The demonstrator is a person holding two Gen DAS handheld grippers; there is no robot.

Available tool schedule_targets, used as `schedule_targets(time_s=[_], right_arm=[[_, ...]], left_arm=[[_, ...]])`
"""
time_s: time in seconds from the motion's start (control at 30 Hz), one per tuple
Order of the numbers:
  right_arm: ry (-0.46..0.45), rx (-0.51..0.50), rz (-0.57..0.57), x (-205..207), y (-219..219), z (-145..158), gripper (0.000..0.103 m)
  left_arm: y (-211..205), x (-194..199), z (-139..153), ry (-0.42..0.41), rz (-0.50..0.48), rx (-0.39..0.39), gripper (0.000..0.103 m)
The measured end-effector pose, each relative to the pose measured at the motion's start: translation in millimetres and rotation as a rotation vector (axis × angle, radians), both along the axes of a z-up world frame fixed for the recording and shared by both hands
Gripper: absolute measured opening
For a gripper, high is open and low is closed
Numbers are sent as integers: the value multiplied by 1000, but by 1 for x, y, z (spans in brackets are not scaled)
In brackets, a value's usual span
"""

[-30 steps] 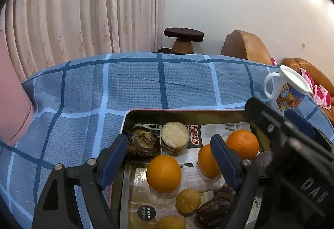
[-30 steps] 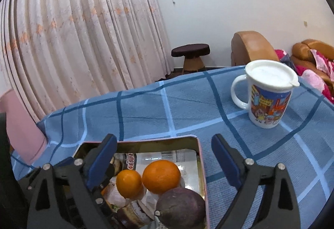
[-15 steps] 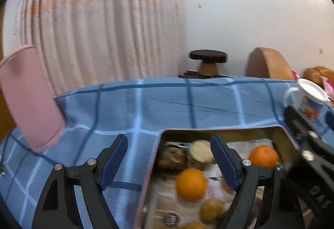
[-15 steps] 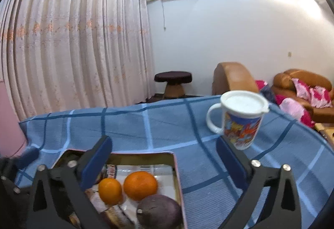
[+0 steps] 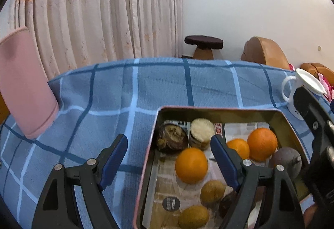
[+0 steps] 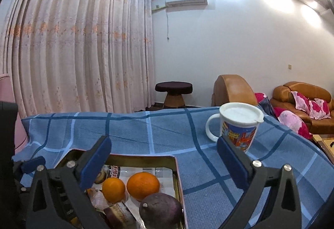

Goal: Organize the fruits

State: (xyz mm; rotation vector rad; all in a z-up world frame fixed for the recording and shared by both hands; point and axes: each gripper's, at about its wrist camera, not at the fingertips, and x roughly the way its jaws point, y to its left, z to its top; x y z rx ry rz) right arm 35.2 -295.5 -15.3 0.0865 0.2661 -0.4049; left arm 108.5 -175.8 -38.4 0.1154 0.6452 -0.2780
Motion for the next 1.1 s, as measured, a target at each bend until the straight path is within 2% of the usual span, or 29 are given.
schedule_targets(time_s=[0.1, 0.3, 0.7, 1.1], right_arm=[[-4, -6, 0, -6, 2, 0, 103], [-18, -5, 1, -17, 3, 0, 103], [-80, -26, 15, -49, 10, 3, 103], [-159, -57, -7, -79, 17, 9, 103]], left_arm=[[8, -5, 1, -9, 24, -22, 83], [24, -22, 10, -92, 73, -52, 83], [31, -60, 20, -248, 73, -20, 83], [40, -82, 25, -307, 71, -42, 83]])
